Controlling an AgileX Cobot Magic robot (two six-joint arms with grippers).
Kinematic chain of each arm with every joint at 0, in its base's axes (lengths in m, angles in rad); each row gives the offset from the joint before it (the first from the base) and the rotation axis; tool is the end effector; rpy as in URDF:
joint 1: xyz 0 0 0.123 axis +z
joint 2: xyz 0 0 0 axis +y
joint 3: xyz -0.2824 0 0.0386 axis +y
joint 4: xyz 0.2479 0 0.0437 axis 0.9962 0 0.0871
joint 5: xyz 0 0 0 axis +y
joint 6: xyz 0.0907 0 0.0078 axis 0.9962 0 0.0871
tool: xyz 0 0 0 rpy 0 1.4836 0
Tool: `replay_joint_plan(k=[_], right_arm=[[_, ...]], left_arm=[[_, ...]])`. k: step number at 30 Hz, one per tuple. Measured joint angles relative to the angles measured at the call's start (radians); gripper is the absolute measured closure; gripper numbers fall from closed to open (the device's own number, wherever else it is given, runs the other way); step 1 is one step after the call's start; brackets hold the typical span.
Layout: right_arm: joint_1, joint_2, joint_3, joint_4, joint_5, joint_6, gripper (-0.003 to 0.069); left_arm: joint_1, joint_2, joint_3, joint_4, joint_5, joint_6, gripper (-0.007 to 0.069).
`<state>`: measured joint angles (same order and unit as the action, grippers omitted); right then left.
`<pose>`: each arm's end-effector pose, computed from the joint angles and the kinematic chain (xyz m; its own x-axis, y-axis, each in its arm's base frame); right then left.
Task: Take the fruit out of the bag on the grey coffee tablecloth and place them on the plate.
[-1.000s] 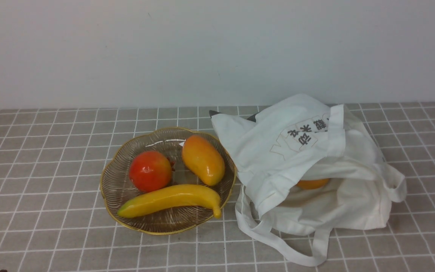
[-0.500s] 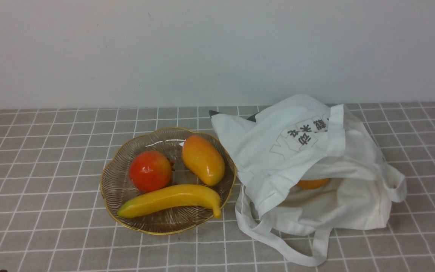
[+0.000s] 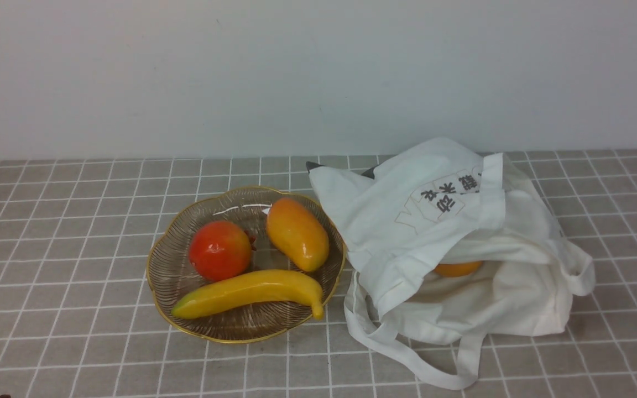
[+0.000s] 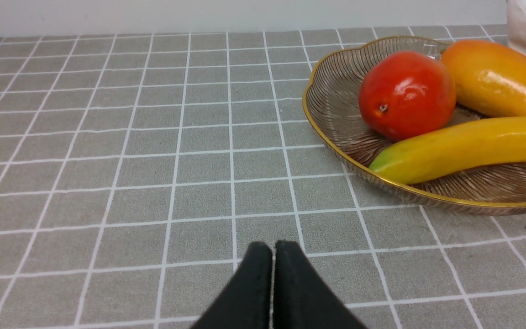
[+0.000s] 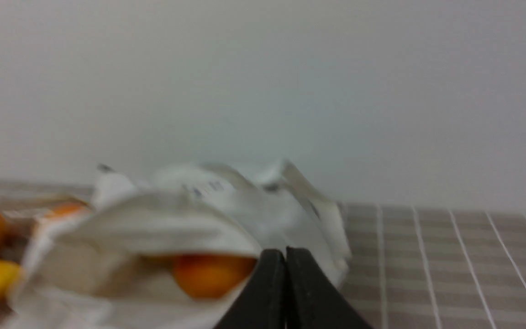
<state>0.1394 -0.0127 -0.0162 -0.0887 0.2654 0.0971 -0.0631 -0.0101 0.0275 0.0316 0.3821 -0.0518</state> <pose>0.0534 0.0054 0.1953 -0.1477 -0.0091 -0.9890 -0.1145 0.9934 0.0079 0.0524 -0.0022 0.1701 -0.3076 -0.0031 -0.9515 0.0450 0.9988 -0.0178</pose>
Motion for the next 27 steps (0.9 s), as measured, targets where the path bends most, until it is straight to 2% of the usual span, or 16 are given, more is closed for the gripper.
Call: replay_joint_plan(k=[3,5,27], right_arm=[[-0.127,0.000,0.041,0.001,0.101,0.000,0.0673],[-0.159,0.000,0.041,0.000,0.102,-0.013,0.0673],[-0.167,0.000,0.041,0.000,0.102,-0.049,0.0673]], left_arm=[[0.000,0.000,0.000,0.000,0.000,0.000,0.0632],[0.000,0.000,0.000,0.000,0.000,0.000,0.0632],[0.000,0.000,0.000,0.000,0.000,0.000,0.0632]])
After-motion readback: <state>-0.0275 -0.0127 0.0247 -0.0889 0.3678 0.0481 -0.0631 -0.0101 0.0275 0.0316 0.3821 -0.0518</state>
